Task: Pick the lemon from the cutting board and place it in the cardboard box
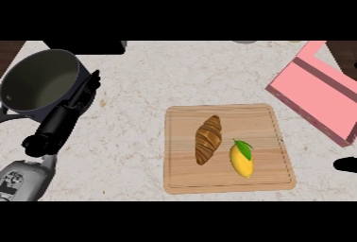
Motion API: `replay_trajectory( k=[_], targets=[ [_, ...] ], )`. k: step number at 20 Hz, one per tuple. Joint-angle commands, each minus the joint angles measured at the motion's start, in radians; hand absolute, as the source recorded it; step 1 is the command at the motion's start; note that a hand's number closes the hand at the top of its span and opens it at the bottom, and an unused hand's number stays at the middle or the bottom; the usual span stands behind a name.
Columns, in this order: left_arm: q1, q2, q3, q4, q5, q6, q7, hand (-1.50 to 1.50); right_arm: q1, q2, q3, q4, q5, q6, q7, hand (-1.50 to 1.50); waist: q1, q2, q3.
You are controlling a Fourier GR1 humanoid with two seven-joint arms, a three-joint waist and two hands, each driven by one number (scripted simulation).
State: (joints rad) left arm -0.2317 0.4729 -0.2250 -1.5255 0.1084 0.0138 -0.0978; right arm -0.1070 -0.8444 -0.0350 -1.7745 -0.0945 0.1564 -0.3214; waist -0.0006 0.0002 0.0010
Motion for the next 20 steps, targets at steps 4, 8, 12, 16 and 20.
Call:
replay_trajectory(
  k=[4, 8, 12, 16, 20],
  targets=[
    [-0.002, -0.005, 0.012, -0.008, -0.021, -0.009, 0.018, 0.00, 0.012, -0.107, 0.085, -0.119, 0.224, 0.059, 0.043, -1.50, -0.001, -0.002, -0.002],
    [-0.016, -0.010, 0.024, 0.036, -0.021, -0.020, -0.010, 0.00, -0.015, -0.196, 0.180, -0.231, 0.325, 0.147, 0.197, -1.50, -0.001, 0.000, -0.004],
    [0.019, -0.014, 0.019, 0.006, -0.027, -0.032, -0.013, 0.00, -0.051, -0.191, 0.279, -0.365, 0.372, 0.234, 0.387, -1.50, 0.007, -0.003, -0.004],
    [0.017, -0.043, -0.002, -0.029, -0.063, -0.005, 0.025, 0.00, -0.080, -0.133, 0.411, -0.460, 0.478, 0.281, 0.588, -1.50, 0.010, -0.002, -0.003],
    [0.028, -0.033, 0.047, 0.037, -0.042, -0.047, -0.041, 0.00, -0.148, -0.058, 0.511, -0.487, 0.510, 0.379, 0.777, -1.50, 0.012, 0.001, -0.003]
  ],
)
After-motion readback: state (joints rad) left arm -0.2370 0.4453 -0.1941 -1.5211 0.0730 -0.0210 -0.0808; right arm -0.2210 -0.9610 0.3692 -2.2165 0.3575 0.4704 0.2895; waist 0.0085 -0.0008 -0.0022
